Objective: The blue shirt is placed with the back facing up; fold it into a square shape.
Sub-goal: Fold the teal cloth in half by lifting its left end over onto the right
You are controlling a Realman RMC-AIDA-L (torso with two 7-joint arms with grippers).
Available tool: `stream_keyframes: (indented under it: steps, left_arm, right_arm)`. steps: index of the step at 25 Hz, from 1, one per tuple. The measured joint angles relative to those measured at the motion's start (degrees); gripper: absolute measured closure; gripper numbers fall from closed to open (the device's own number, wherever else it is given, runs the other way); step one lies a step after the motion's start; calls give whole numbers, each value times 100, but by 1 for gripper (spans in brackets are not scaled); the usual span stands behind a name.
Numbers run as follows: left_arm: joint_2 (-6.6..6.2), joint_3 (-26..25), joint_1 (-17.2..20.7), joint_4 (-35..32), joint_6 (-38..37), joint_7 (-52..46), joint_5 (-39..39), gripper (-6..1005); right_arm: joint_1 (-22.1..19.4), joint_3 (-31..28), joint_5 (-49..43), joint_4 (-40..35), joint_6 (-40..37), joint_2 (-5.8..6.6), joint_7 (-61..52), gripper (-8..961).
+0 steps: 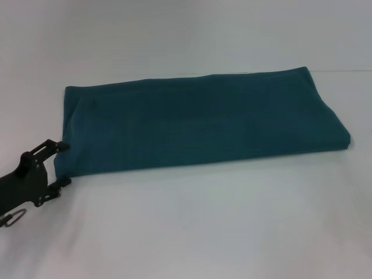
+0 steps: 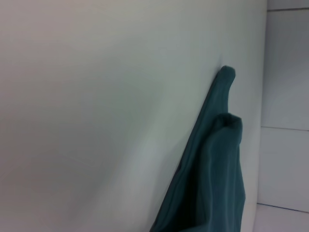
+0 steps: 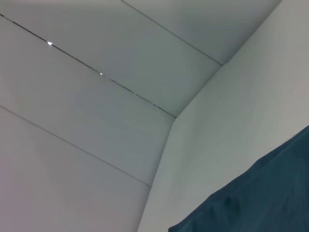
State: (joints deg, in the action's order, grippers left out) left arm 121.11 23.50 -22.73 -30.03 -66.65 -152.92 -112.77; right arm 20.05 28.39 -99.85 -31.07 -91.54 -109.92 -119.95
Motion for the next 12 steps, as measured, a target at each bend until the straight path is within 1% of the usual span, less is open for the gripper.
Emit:
stream_keyframes:
  steps: [8, 12]
  left_arm:
    - [23, -4, -7, 75, 54, -1, 0, 124]
    - [14, -4, -98, 181, 189, -7, 1, 125]
  right_arm:
    - [-14, -30, 0, -2, 52, 7, -18, 13]
    - [-8, -34, 0, 53, 97, 16, -24, 13]
